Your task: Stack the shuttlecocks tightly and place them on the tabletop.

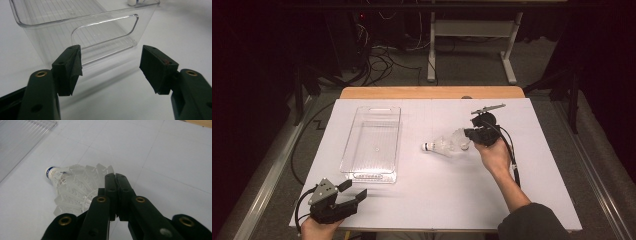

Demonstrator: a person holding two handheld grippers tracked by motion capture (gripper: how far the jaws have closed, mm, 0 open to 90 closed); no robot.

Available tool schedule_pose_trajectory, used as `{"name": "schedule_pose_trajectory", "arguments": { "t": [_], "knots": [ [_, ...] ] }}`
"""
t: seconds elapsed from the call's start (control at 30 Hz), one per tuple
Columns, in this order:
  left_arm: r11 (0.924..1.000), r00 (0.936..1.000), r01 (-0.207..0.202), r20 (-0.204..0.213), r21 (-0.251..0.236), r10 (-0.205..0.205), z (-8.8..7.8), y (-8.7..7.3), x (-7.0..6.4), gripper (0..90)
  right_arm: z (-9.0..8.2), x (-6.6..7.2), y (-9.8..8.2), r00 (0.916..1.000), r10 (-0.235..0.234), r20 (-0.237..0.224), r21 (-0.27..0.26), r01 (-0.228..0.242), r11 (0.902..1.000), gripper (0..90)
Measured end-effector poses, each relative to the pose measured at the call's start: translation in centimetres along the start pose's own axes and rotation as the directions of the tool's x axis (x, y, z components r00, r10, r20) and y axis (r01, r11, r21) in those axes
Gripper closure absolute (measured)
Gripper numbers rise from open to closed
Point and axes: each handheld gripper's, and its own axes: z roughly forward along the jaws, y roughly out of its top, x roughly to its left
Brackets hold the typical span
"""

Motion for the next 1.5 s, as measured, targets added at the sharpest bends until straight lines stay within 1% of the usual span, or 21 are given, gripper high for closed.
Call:
{"name": "schedule_pose_trajectory", "arguments": {
  "t": [0.23,0.37,0.47,0.57,0.73,0.87,1.07,1.2,1.5],
  "knots": [
    [1.0,1.0,-0.004,0.0,0.001,0.004,0.1,0.0,-0.1,34.7,0.7,0.0,-0.5,1.0,-0.003,-0.005,0.008,0.003,1.0,89.5],
    [1.0,1.0,-0.003,0.0,-0.001,0.003,0.0,0.0,-0.1,34.7,0.8,0.0,-0.6,0.9999,0.009,-0.015,0.001,-0.009,1.0,89.4],
    [1.0,1.0,-0.003,0.0,-0.001,0.003,0.0,0.0,-0.1,34.7,1.1,0.0,-0.7,0.9999,0.007,-0.01,0.009,-0.007,0.9999,89.4],
    [1.0,1.0,-0.004,0.0,-0.001,0.004,0.0,0.0,-0.1,34.7,1.2,-0.1,-0.9,0.9999,0.01,-0.008,0.008,-0.009,0.9999,89.4],
    [1.0,1.0,-0.003,0.0,-0.002,0.003,0.0,0.0,-0.1,34.7,1.3,-0.5,-1.2,0.9995,0.027,-0.015,0.007,-0.027,0.9996,89.2],
    [1.0,1.0,-0.002,-0.001,-0.002,0.002,0.0,0.0,-0.1,34.7,1.2,-0.8,-1.4,0.9995,0.028,-0.013,0.009,-0.028,0.9996,88.8],
    [1.0,1.0,-0.001,-0.002,-0.007,0.001,0.0,0.0,-0.1,34.8,1.0,-1.1,-1.7,0.9997,0.023,-0.006,0.026,-0.023,0.9994,87.9],
    [0.9999,1.0,0.001,-0.003,-0.011,-0.001,-0.1,0.0,-0.1,34.9,0.7,-1.2,-1.9,1.0,0.005,0.001,0.04,-0.005,0.9992,87.9],
    [0.9999,1.0,-0.001,-0.002,-0.011,0.001,-0.1,0.1,-0.2,35.1,0.3,-1.8,-2.5,0.9999,0.007,-0.01,0.081,-0.006,0.9967,86.4]
  ]
}}
